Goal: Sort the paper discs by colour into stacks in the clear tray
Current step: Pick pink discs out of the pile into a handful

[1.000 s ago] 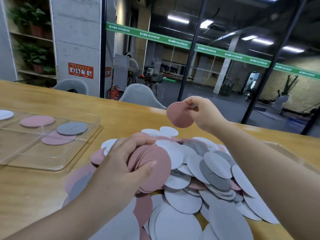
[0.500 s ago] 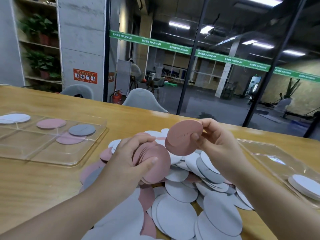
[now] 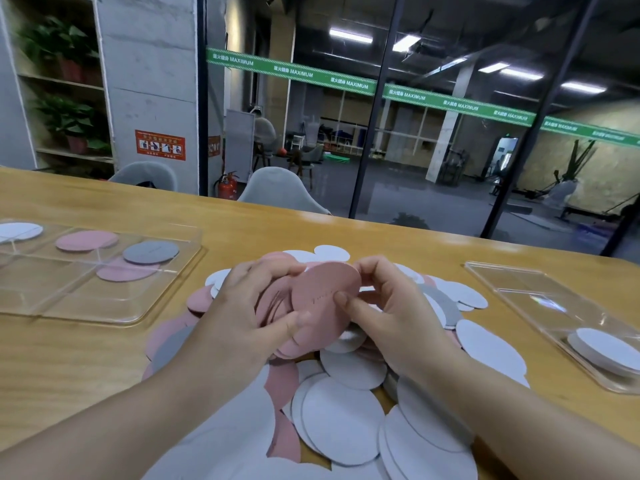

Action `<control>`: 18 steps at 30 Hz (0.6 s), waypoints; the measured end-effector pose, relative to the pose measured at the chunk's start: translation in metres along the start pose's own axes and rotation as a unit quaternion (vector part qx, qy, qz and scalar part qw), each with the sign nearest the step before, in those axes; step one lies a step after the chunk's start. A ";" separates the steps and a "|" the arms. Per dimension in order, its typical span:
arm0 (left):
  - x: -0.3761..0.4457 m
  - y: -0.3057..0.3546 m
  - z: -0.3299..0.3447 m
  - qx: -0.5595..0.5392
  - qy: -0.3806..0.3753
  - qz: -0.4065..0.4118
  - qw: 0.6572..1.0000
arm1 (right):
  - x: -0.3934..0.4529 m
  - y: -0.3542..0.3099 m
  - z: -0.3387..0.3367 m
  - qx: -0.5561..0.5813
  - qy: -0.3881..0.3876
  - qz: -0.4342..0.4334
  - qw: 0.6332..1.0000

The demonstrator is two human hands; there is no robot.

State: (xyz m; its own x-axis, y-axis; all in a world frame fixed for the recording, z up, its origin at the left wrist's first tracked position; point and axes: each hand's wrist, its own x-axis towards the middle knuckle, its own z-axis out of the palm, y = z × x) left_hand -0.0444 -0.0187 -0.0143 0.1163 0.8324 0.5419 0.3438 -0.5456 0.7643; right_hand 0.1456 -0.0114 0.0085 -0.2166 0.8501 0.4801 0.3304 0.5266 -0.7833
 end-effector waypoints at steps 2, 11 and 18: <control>-0.001 0.003 0.001 0.007 0.002 0.011 1.000 | 0.000 -0.002 -0.001 -0.050 0.001 -0.013 0.999; -0.007 0.009 0.003 0.036 -0.026 0.041 0.998 | -0.002 0.004 -0.001 -0.186 -0.051 -0.076 0.978; -0.008 0.007 0.004 0.069 -0.045 0.054 0.995 | -0.002 0.006 -0.006 -0.258 -0.081 -0.152 0.951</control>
State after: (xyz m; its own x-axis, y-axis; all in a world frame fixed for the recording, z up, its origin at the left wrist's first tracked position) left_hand -0.0389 -0.0288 -0.0141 0.2392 0.7789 0.5798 0.4492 -0.6182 0.6451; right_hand 0.1534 -0.0104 0.0052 -0.4988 0.6666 0.5539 0.6271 0.7187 -0.3003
